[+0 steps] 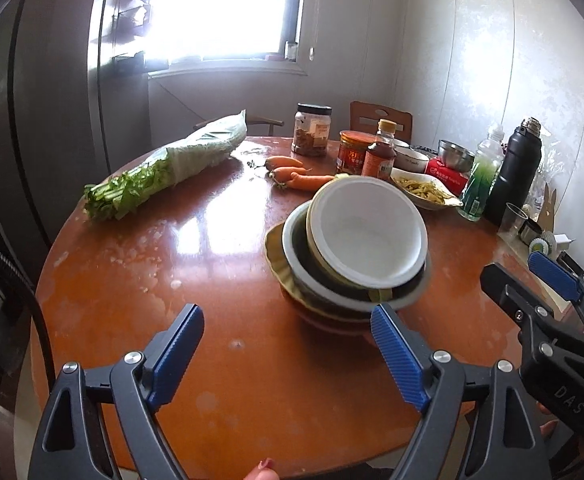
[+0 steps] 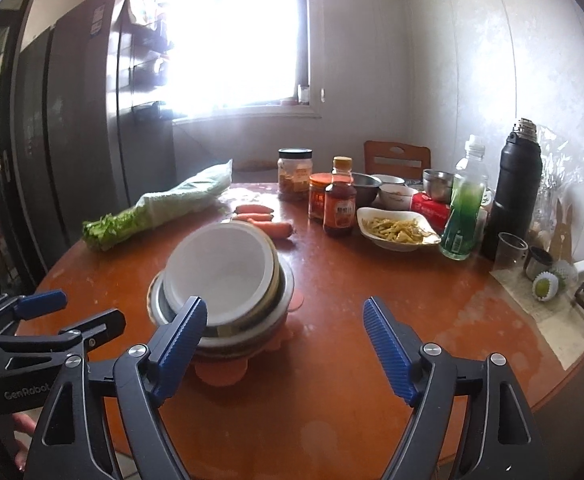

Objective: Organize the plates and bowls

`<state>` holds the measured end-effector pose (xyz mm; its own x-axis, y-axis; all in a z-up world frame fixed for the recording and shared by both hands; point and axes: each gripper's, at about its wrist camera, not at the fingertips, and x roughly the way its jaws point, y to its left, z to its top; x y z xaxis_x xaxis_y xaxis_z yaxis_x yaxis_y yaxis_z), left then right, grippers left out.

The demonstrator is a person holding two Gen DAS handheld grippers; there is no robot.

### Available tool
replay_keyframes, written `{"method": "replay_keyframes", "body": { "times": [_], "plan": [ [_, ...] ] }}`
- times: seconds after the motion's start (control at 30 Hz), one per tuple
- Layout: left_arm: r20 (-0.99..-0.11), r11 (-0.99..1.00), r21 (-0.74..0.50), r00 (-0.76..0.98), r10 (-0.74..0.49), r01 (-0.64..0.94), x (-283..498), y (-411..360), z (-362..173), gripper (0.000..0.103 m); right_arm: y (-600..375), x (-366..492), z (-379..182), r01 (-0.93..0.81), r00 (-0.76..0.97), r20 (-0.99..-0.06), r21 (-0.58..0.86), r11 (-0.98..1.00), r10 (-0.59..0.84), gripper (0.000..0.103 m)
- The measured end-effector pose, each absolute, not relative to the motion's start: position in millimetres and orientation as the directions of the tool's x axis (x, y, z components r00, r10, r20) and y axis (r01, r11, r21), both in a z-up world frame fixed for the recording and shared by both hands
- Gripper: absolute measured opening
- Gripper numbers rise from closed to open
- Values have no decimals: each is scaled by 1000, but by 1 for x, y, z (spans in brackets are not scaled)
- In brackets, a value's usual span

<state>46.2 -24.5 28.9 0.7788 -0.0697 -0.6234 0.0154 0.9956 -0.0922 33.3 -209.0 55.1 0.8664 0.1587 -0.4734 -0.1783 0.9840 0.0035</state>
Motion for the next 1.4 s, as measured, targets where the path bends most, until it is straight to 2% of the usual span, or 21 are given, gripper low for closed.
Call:
{"method": "replay_keyframes", "body": {
  "times": [0.33, 0.7, 1.4],
  "plan": [
    [-633, 998, -44, 774, 1, -37, 33, -27, 14, 85, -210, 15, 37, -206, 847, -496, 26, 978, 192, 82],
    [-663, 998, -31, 749, 17, -50, 23, -29, -12, 85, -208, 9, 18, -213, 830, -521, 31, 977, 197, 82],
    [-687, 997, -18, 726, 44, -77, 26, -19, -28, 85, -204, 9, -2, -209, 803, -558, 69, 975, 212, 82]
  ]
}}
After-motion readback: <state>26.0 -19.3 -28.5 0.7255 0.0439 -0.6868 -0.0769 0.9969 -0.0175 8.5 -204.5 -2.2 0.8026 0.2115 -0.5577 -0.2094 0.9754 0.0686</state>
